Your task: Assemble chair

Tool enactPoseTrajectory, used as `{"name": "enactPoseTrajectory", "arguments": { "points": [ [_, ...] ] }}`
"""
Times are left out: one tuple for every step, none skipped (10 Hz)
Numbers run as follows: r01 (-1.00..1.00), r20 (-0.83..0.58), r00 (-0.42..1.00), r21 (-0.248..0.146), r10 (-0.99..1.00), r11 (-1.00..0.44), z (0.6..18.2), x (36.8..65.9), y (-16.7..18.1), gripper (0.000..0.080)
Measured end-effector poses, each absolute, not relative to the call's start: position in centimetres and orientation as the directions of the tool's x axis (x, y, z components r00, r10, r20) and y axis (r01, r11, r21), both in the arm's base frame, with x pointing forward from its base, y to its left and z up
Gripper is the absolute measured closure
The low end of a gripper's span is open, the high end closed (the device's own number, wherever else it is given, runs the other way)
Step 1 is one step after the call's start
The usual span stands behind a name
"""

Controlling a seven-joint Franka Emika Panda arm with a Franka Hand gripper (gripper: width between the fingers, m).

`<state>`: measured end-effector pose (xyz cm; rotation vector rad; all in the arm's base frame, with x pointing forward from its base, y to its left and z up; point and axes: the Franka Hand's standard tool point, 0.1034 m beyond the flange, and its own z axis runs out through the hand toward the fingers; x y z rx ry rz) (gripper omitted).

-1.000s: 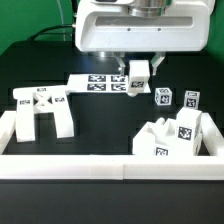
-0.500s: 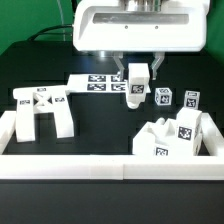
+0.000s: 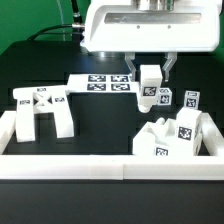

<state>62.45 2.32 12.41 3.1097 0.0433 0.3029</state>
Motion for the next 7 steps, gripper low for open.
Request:
{"name": "enactPoseTrajectory", "arguments": {
  "points": [
    [0.027, 0.192, 0.981, 0.019, 0.03, -0.999, 12.4, 62.4, 2.4, 0.0509],
    [0.019, 0.191, 0.981, 0.014, 0.021, -1.0, 12.3, 62.5, 2.4, 0.0509],
    [-0.021, 0.192, 0.981, -0.012, -0.023, -1.0, 12.1, 62.9, 2.3, 0.0509],
    [-0.023, 0.21, 0.977, -0.016, -0.026, -1.0, 12.5, 63.4, 2.5, 0.0509],
    [-0.022, 0.209, 0.978, -0.016, -0.025, -1.0, 12.4, 63.3, 2.5, 0.0509],
    [-0.022, 0.22, 0.975, -0.015, -0.025, -1.0, 12.4, 63.5, 2.5, 0.0509],
    [-0.023, 0.289, 0.957, -0.007, -0.024, -1.0, 12.5, 63.9, 2.3, 0.0509]
  ]
}}
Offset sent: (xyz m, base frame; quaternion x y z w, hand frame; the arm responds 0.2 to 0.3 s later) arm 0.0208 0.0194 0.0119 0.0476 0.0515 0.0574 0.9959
